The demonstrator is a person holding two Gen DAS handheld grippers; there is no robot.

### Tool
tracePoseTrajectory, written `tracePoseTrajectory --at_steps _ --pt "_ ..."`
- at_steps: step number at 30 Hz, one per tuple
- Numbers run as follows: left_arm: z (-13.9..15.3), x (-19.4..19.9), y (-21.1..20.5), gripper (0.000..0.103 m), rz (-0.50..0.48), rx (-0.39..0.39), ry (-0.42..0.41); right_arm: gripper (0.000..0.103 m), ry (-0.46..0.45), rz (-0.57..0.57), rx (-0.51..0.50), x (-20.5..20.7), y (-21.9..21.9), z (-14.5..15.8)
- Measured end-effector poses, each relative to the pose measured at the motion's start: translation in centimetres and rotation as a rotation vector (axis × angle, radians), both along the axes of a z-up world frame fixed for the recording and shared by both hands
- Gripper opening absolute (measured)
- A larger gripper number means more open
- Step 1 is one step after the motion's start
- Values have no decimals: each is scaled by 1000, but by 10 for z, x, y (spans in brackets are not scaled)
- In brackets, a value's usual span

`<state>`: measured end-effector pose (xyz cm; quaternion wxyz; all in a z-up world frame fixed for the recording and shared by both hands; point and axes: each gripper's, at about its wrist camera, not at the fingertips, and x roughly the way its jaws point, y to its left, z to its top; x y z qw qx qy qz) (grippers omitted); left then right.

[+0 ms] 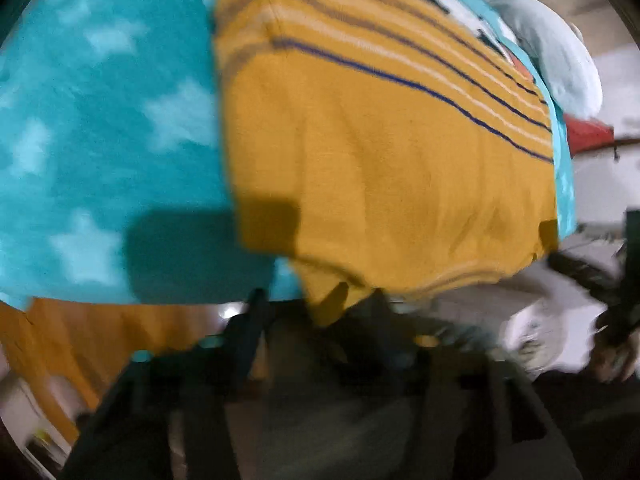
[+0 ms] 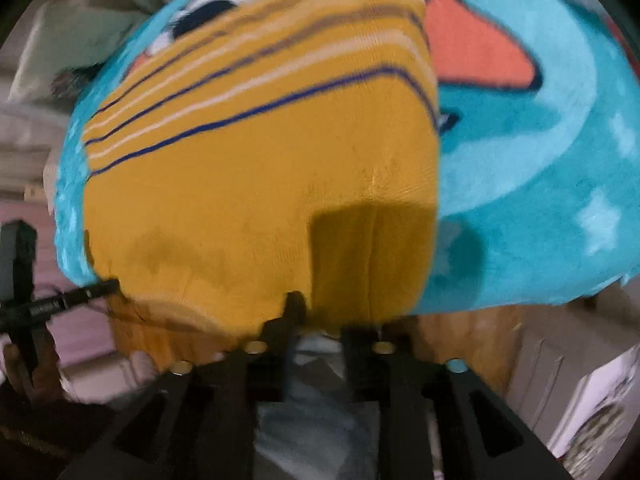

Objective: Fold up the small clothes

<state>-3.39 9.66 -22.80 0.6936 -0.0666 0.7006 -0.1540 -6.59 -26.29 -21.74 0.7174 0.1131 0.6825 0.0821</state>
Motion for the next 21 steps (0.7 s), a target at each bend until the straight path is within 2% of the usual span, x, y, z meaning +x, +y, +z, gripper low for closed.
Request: tracePoseTrajectory --at_steps 1,3,4,7,12,15,17,21 --pt "6 -3 6 55 -2 -5 -19 53 -13 24 7 -3 1 10" --pt "19 -8 24 56 44 -14 -61 54 -46 60 51 -5 1 35" --pt "24 -8 32 59 85 -25 -83 55 -72 70 68 -1 3 48" --pt "31 -2 51 63 212 -51 -128 65 -167 92 88 26 18 81" --pt "16 19 43 64 311 -94 -99 70 -253 136 181 83 66 110" --pt "0 26 33 64 317 -133 -57 70 -224 140 245 110 92 112" --pt "-10 22 34 63 353 -149 -28 70 -196 136 280 126 109 108" --pt "-14 18 34 63 366 -160 -41 70 -126 164 318 150 141 99"
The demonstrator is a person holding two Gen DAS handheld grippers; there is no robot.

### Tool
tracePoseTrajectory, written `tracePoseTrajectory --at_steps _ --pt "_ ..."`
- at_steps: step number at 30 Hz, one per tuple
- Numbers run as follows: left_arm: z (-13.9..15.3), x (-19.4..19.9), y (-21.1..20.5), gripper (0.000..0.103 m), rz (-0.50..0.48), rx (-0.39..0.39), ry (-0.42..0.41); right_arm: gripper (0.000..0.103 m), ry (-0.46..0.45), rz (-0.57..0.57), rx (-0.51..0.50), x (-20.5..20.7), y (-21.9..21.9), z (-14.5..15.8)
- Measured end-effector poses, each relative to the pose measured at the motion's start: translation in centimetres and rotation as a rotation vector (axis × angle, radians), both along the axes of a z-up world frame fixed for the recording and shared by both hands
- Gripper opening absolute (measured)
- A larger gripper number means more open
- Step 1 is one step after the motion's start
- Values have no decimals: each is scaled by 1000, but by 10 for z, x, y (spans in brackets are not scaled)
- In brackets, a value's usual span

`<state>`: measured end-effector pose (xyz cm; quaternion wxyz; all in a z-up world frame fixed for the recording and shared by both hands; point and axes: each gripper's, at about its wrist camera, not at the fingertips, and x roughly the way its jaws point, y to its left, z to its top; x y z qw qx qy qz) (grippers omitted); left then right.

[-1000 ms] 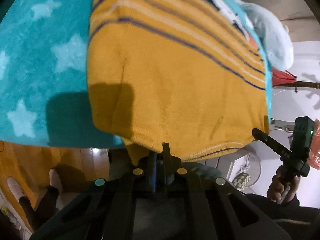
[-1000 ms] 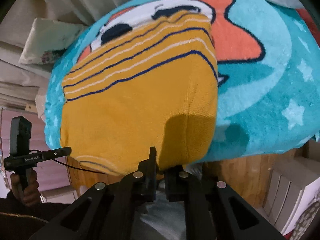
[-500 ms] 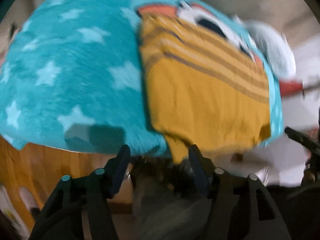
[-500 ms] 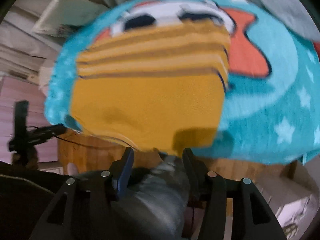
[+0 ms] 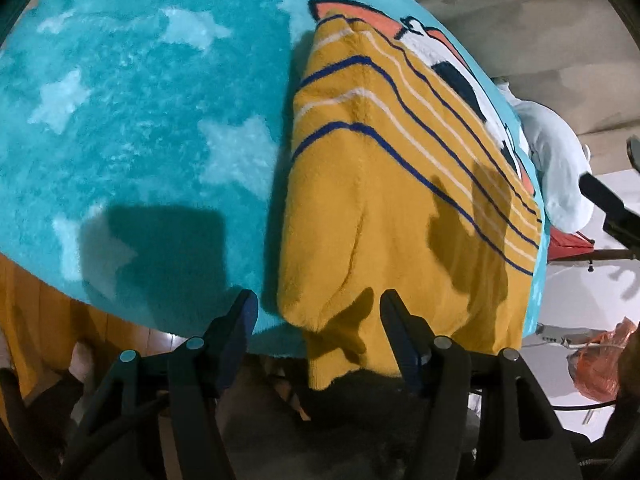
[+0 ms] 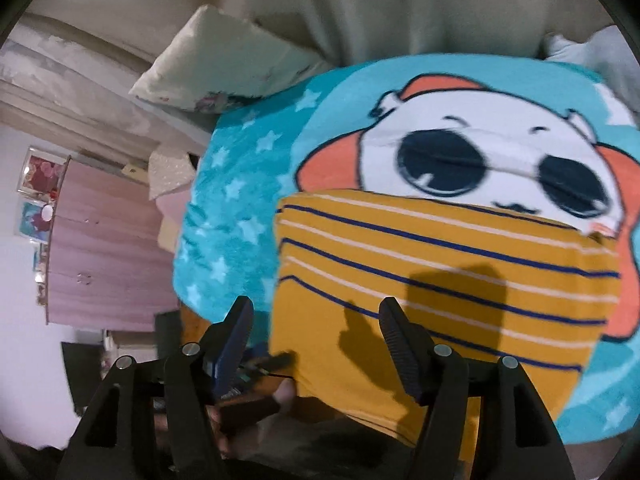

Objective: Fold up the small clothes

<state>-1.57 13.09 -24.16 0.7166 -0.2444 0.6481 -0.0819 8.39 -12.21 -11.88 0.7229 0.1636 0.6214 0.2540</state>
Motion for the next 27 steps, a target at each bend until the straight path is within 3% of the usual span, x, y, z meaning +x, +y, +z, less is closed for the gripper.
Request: tracePoseTrajectory --at_steps 4,11,12,13,14,15,20,27 --pt "-13 5 -5 53 10 -46 22 70 53 57 -24 12 27 -15" --pt "-27 -2 -1 50 82 -157 33 70 141 136 -83 35 76 -52" --pt "-28 -3 0 46 97 -163 33 70 157 149 -100 38 85 -59" --pt "-30 -4 1 27 103 -156 33 70 164 158 -112 40 91 -64" --pt "-32 -5 2 17 101 -163 45 70 177 180 -134 42 100 -71" --pt "-37 -6 3 13 108 -205 61 70 188 202 -154 44 108 -78" --pt "-20 -14 6 10 130 -224 -7 70 248 302 -260 51 141 -103" --pt "10 -17 -7 9 78 -157 -100 70 326 429 -394 51 178 -129"
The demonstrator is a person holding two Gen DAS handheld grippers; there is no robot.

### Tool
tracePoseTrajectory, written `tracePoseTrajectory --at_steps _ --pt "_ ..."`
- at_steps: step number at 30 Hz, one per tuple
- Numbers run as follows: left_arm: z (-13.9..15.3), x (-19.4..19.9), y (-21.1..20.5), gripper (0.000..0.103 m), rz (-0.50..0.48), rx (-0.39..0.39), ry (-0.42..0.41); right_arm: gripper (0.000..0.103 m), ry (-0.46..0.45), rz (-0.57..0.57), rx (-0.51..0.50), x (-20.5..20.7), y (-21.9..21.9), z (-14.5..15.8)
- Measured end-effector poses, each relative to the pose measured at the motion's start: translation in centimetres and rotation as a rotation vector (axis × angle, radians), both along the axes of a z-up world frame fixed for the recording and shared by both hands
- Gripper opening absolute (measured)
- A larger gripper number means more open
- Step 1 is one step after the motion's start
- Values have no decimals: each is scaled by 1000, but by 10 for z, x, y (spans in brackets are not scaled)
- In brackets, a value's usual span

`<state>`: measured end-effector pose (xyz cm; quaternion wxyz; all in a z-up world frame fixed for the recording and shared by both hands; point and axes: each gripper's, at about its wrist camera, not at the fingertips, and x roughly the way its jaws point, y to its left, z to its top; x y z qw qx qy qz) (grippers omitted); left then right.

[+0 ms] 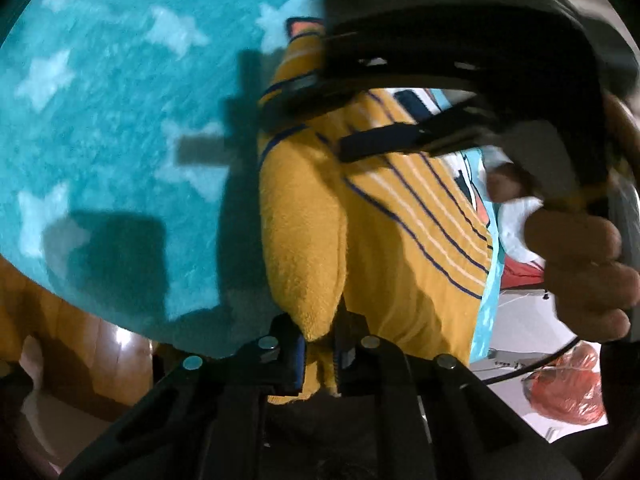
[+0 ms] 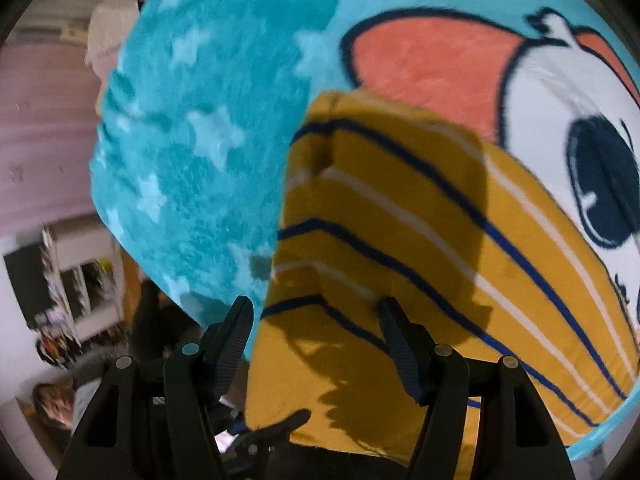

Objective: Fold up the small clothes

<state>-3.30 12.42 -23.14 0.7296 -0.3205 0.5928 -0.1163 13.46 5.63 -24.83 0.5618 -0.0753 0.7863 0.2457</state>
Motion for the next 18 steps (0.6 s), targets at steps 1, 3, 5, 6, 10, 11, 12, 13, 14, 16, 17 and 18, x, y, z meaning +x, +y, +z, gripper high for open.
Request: tracePoseTrajectory --at_steps 1,3,5,6,10,11,12,13,14,16,17,18 --pt "4 -3 3 9 -13 14 -16 71 -2 21 -25 -1 6 -4" --pt "14 -3 -4 9 -34 60 -51 73 -15 45 -65 -3 15 -9" --pt "21 -1 -8 9 -54 64 -73 72 -23 79 -118 -6 21 -15" --pt "26 0 -10 9 -64 66 -88 69 -44 108 -141 -8 24 -16" --pt "36 4 -14 9 -100 75 -122 28 -120 184 -211 -18 22 -13" --pt "38 4 -14 9 -111 71 -128 23 -129 167 -198 -16 17 -7" --pt "40 4 -15 9 -122 69 -133 22 -134 135 -171 -13 11 0" --pt "43 2 -17 9 -136 70 -141 22 -139 106 -142 -11 4 8" --pt "49 1 -21 9 -164 80 -159 21 -147 68 -103 -8 -6 20" --pt "61 5 -30 9 -218 105 -194 21 -152 -5 -28 -4 -25 38" --pt "68 6 -37 9 -246 117 -210 21 -155 -46 17 -2 -38 48" --pt "76 7 -44 9 -283 124 -226 21 -163 -90 63 -2 -54 60"
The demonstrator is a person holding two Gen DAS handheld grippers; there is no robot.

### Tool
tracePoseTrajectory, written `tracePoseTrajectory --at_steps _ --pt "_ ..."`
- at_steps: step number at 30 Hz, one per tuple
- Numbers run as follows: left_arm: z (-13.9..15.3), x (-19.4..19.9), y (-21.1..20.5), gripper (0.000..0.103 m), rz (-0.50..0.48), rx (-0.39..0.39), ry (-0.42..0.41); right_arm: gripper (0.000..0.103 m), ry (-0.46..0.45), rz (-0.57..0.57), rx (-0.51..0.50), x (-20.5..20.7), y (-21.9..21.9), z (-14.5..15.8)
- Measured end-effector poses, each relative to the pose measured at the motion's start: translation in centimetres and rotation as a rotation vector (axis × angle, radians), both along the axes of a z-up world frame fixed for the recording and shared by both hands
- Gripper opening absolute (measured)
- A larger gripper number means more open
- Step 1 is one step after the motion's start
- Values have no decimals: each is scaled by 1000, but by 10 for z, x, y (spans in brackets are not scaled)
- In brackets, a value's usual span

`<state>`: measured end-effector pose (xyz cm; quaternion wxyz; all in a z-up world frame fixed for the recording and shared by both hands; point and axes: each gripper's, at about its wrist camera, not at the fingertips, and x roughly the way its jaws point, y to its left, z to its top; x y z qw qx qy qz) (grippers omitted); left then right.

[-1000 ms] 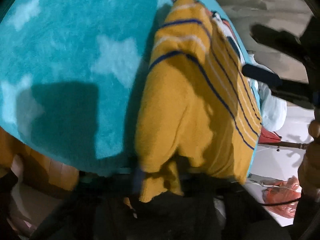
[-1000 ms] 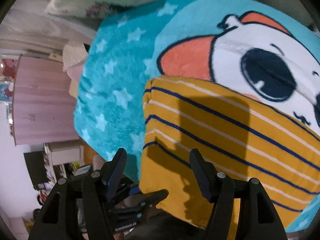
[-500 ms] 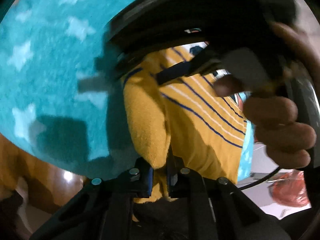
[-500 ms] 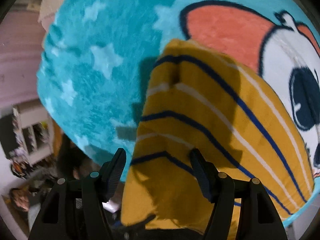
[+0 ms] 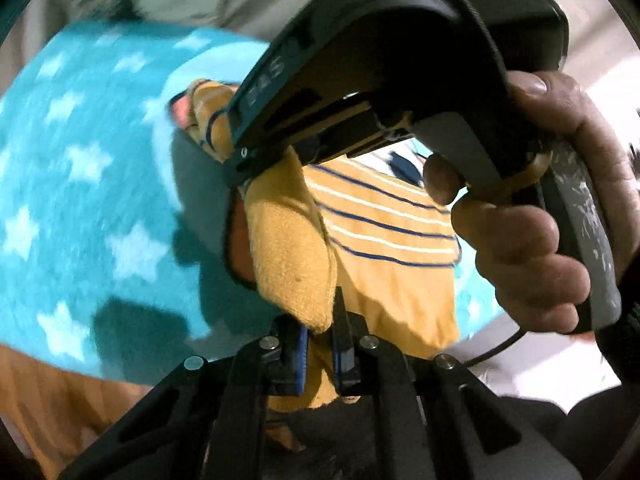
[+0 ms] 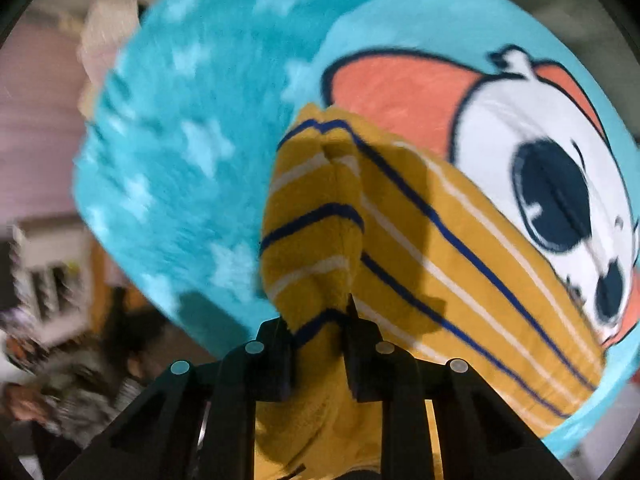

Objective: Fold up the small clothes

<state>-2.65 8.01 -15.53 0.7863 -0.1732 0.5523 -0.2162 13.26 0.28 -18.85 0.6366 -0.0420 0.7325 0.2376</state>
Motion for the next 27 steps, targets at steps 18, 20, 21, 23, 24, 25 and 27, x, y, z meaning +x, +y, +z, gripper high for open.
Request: tracePoseTrajectory --at_steps 18,20,21,23,24,25,27 --pt "51 -22 -163 9 -444 158 -165 21 -203 -426 361 -63 -219 86" --pt "44 -19 -181 9 -455 169 -147 21 -198 -455 387 -66 -245 83" --pt "40 -17 -192 9 -460 177 -135 21 -197 -466 393 -68 -256 82" --pt "34 -13 -209 9 -456 188 -115 21 -192 -491 399 -69 -274 72" --pt "29 -11 -218 9 -449 195 -105 21 -189 -503 402 -69 -285 67" --pt "26 -9 -226 9 -444 205 -100 21 -184 -513 408 -69 -296 60" --pt "20 -11 -240 9 -431 226 -89 21 -169 -518 426 -68 -310 50"
